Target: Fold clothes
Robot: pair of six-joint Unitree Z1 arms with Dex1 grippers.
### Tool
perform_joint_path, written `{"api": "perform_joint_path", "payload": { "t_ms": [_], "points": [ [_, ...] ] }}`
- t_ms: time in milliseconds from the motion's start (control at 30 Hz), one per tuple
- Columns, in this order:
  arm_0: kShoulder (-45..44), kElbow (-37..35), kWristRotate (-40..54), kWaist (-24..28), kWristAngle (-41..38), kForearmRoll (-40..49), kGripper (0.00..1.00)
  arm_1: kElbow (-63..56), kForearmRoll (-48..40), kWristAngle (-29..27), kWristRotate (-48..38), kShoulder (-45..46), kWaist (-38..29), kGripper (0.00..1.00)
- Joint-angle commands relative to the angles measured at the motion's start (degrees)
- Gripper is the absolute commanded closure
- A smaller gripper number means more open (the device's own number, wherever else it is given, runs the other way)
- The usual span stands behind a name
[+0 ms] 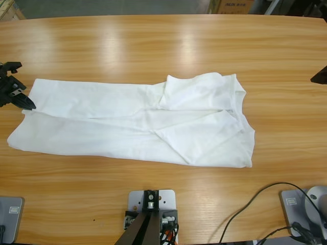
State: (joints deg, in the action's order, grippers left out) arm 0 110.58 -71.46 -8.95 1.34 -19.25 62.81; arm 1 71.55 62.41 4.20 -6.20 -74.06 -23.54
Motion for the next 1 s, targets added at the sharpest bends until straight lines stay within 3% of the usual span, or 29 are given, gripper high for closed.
{"api": "perform_joint_path", "payload": {
  "t_ms": [33,100,167,200,433,1000],
  "points": [
    [8.0,-0.7,-1.0,1.6,0.3,1.6,1.000,-0.4,0.8,-0.7,-0.1,1.3,-0.5,0.220],
    [9.0,-1.3,-0.9,2.4,0.3,2.4,0.518,-0.4,1.0,-0.7,0.0,1.5,-0.5,0.220],
    [8.8,-1.5,-1.0,2.9,0.6,2.6,0.250,-0.4,1.2,-0.7,-0.1,1.9,-0.5,0.220],
    [7.9,-1.5,-1.1,3.3,0.9,2.7,0.189,-0.4,1.3,-0.7,-0.1,2.0,-0.5,0.220],
    [2.3,-1.2,-0.7,9.1,0.7,2.5,0.161,-0.4,1.6,-0.7,0.0,2.4,-0.5,0.220],
    [10.7,-3.4,1.2,8.7,-0.8,1.0,0.170,-0.1,2.4,-0.7,-0.1,3.3,-0.5,0.217]
  ]
}}
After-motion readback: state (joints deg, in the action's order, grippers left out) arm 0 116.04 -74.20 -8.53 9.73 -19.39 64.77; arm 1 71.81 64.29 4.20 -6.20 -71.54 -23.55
